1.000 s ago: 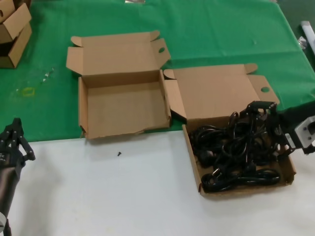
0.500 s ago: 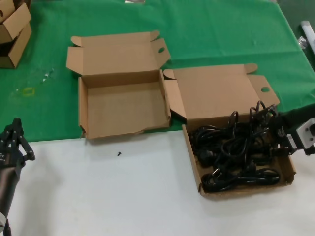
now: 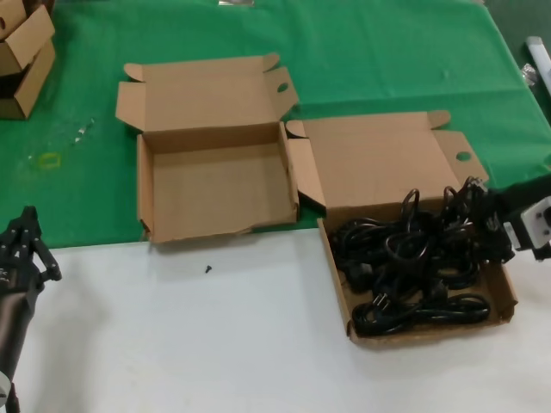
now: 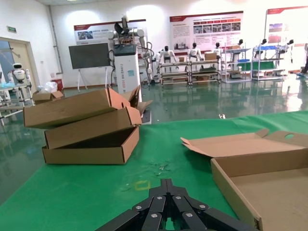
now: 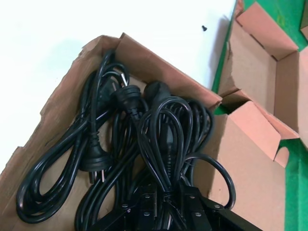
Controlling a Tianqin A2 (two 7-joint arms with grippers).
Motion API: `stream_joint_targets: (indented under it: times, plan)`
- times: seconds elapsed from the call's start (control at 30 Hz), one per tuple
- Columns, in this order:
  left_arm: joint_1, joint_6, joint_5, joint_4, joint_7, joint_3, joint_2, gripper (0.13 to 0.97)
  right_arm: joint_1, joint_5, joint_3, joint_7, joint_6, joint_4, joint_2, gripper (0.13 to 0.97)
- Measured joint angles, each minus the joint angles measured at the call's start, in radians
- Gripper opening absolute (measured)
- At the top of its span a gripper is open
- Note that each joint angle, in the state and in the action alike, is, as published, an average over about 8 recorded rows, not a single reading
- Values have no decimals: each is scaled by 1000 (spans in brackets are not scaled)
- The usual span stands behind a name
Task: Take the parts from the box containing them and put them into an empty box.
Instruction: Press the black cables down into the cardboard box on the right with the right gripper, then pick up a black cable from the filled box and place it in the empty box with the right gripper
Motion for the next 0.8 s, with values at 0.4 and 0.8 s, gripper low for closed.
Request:
stream_joint_targets:
  times: [0.4, 0.8]
  plan:
    - [0, 0, 0, 0, 0, 0, 0, 143, 69, 12, 13, 198, -87, 68, 26, 219]
    - [0, 0, 0, 0, 0, 0, 0, 143, 81, 66, 36, 391, -101, 145, -7, 217]
